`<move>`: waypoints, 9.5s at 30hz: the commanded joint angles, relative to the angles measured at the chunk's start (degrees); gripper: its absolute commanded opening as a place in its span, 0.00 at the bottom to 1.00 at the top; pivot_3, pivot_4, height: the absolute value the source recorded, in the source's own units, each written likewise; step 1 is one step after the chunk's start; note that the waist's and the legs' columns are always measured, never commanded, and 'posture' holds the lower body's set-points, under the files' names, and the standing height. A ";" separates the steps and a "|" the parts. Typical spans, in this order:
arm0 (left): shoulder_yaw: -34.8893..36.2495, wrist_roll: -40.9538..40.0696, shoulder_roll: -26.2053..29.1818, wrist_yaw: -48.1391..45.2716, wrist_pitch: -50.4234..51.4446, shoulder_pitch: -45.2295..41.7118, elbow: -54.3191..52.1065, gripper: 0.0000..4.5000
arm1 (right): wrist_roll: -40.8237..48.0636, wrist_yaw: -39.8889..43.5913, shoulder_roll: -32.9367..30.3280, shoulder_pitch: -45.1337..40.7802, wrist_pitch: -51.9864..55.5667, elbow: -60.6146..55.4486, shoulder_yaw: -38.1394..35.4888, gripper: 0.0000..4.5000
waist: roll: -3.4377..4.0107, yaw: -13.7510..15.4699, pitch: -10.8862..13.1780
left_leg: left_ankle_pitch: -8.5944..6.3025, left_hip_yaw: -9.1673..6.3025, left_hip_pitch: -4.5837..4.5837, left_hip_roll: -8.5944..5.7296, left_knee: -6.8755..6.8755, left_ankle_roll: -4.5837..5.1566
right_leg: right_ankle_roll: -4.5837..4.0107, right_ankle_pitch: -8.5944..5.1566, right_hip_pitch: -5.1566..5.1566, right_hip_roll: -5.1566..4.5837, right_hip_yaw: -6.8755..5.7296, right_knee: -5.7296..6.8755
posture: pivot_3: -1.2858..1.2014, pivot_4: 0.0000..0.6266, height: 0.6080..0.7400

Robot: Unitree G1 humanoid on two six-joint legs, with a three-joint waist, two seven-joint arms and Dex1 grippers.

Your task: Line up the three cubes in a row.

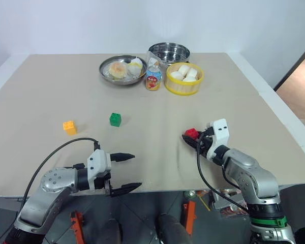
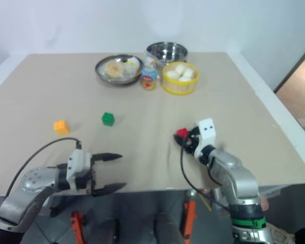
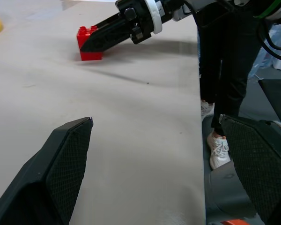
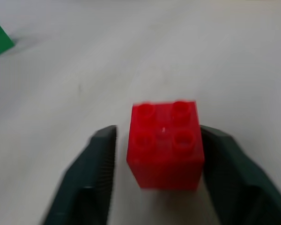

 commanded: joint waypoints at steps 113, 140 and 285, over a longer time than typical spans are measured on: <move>2.78 5.16 0.62 -3.26 -5.70 -12.72 17.53 0.29 | -3.17 28.12 -3.24 -18.85 -14.94 3.79 8.53 1.00 | 0.09 -0.15 0.06 | 0.02 -0.05 -0.11 0.12 -0.18 -0.01 | 0.35 0.34 -0.22 0.15 -0.03 0.07 | 0.52 0.24 0.99; -3.09 11.49 -2.84 -13.45 -17.45 -28.64 40.87 0.29 | 1.80 38.97 -10.75 -13.76 -11.16 -2.54 10.89 1.00 | 0.09 -0.05 0.06 | -0.02 -0.05 -0.15 0.13 -0.03 0.10 | 0.32 0.31 -0.21 0.19 -0.03 0.07 | 0.52 0.24 0.99; 5.30 8.40 11.14 -21.76 -21.58 -19.19 41.39 0.90 | 0.07 40.90 -11.82 -15.94 -13.50 1.58 11.41 1.00 | 0.05 -0.18 0.05 | 0.01 -0.03 -0.12 0.25 -0.17 0.02 | 0.18 0.25 -0.31 0.26 -0.10 0.13 | 0.52 0.24 0.99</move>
